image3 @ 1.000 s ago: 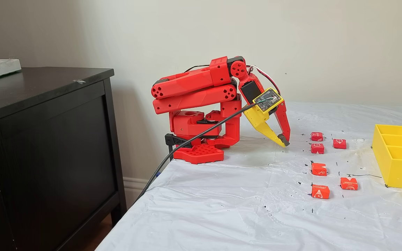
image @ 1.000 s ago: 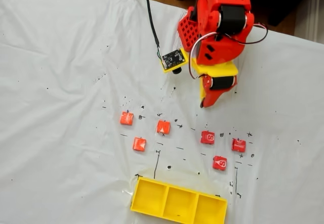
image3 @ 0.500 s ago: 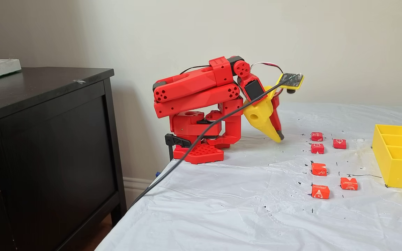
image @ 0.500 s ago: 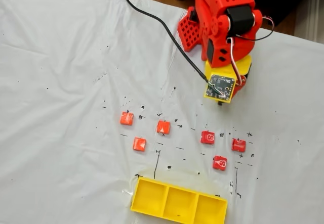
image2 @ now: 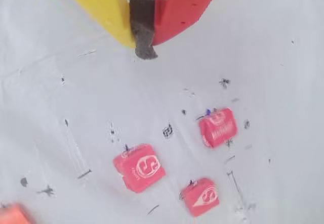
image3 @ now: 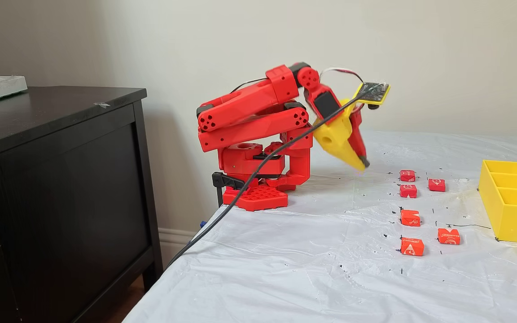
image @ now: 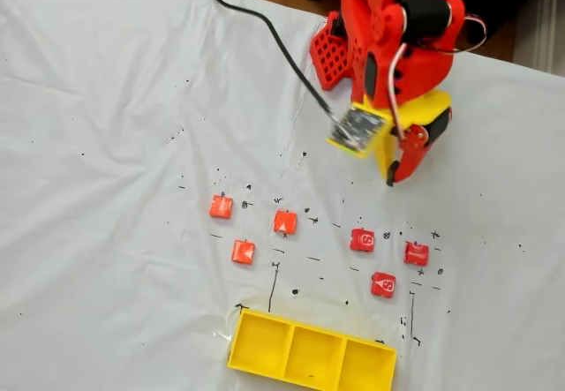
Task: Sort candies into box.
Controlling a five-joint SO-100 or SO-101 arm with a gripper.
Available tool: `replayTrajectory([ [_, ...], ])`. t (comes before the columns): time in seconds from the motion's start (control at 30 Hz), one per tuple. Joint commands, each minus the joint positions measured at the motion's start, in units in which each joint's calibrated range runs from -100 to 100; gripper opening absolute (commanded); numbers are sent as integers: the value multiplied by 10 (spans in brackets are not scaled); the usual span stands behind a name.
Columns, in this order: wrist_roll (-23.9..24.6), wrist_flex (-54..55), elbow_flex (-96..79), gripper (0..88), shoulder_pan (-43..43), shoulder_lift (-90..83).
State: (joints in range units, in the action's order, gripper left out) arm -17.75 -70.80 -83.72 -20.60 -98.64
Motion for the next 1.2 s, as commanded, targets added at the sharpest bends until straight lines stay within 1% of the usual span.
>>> replayTrajectory([
  [0.0,83,60,99,1,18,-3],
  [0.1,103,91,118,0,19,1],
  [0.2,120,79,157,0,15,47],
  [0.33,135,59,232,0,-13,185],
  [0.43,165,67,321,0,-29,291],
  [0.57,186,-3,464,0,-26,410],
  [0.63,193,-16,507,0,-24,447],
  [0.8,215,-12,545,0,-27,481],
  [0.93,236,-44,589,0,-35,538],
  [1.07,250,-63,667,0,-51,659],
  [1.1,260,-57,687,0,-63,706],
  [1.17,269,-45,699,0,-71,735],
])
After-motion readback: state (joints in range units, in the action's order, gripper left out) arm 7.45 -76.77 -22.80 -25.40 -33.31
